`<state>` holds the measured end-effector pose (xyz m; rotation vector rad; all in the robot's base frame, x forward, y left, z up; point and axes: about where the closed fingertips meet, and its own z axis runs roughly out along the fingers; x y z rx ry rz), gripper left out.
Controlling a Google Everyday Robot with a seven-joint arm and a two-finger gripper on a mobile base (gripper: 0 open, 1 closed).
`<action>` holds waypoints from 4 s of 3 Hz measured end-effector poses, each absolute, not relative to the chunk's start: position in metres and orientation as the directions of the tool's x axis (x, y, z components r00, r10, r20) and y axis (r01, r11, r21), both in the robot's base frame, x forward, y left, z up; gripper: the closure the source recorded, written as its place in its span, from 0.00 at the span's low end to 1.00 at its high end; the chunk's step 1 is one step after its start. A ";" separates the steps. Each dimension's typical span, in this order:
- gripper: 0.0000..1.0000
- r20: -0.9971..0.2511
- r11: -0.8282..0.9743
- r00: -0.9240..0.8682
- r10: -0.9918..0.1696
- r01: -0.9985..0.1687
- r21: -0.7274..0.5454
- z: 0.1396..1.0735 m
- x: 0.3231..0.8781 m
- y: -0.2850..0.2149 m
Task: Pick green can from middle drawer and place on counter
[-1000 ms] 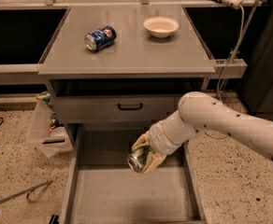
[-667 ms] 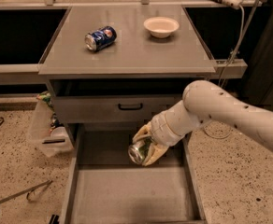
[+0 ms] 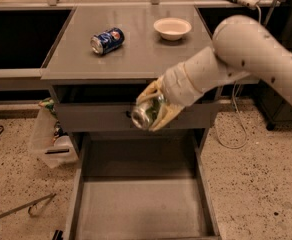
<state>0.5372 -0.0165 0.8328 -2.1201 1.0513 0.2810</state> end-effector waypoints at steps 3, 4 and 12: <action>1.00 -0.437 -0.347 0.724 -0.534 -0.659 -0.667 0.925 0.576 -0.011; 1.00 -0.416 -0.344 0.735 -0.535 -0.639 -0.687 0.929 0.591 -0.008; 0.36 -0.517 -0.099 0.461 -0.722 -0.807 -0.582 0.864 0.774 0.001</action>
Offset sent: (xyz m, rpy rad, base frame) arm 0.0256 0.0086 0.0612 0.0694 -0.0980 0.0362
